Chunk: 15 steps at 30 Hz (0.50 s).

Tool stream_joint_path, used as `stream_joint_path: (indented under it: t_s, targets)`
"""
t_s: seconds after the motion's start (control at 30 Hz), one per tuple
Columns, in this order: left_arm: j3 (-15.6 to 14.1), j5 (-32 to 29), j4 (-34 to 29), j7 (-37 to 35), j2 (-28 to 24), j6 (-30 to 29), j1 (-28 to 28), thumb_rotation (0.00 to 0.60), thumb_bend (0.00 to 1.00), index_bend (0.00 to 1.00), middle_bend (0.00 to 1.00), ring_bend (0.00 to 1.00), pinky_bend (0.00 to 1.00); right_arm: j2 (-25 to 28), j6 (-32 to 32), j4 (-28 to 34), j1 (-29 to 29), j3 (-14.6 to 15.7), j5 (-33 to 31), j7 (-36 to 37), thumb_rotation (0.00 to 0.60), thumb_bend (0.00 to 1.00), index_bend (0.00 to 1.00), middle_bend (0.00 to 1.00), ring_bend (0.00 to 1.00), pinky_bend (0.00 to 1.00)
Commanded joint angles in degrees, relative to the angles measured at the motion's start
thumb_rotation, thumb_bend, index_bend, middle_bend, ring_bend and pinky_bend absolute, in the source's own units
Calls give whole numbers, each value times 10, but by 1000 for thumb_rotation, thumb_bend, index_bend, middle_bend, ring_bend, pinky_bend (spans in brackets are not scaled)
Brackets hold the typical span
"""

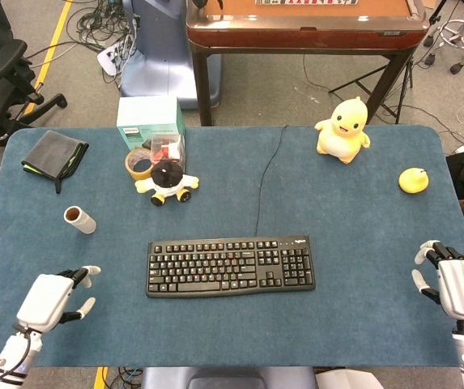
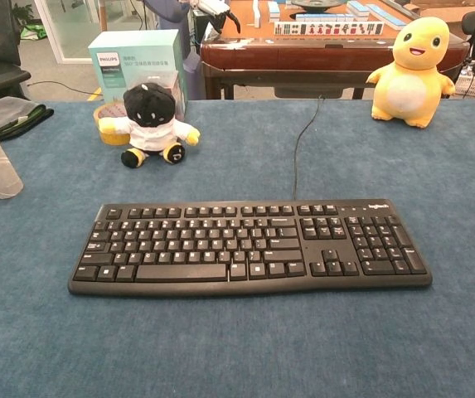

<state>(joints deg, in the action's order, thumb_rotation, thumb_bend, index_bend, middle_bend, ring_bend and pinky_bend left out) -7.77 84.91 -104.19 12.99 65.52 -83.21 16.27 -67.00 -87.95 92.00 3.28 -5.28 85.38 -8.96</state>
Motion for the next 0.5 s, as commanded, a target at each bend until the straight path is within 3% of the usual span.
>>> stream_joint_path:
  t_s: [0.03,0.2,0.5]
  targets:
    - [22,0,34,48,27,-59,-41,600,294,317,470,488,792,-1,1,0,0,1,1,-2,600,294,546,380,453,684]
    - [33,0,56,68,43,-102,-74,600,294,321,471,486,778,-1,0,1,0,2,3,-3,600,293,546,380,453,684]
    - [39,12,55,69,29,-104,-93,600,293,329,470,477,775,2,-7,4,-2,5,11,-1,600,294,545,380,453,683]
